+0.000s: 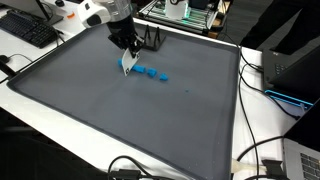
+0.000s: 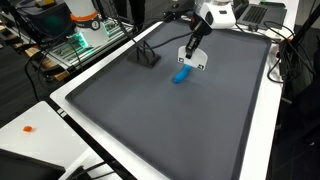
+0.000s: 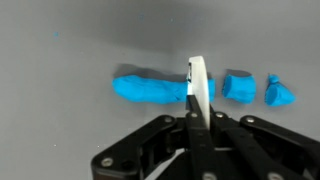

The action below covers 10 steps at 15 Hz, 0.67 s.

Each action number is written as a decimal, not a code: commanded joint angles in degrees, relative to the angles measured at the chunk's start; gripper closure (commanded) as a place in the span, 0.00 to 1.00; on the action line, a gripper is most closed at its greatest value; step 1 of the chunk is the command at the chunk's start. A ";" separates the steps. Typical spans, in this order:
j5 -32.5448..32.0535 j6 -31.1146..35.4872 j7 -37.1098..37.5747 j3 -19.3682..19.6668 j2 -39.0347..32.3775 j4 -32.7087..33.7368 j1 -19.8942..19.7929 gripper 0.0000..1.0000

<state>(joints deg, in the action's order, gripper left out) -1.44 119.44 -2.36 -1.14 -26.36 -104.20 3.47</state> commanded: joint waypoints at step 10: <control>0.02 2.31 -0.83 -0.94 -1.50 -3.30 -0.31 0.99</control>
<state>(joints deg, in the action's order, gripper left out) -1.44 119.88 -2.63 -1.44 -27.61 -105.45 3.52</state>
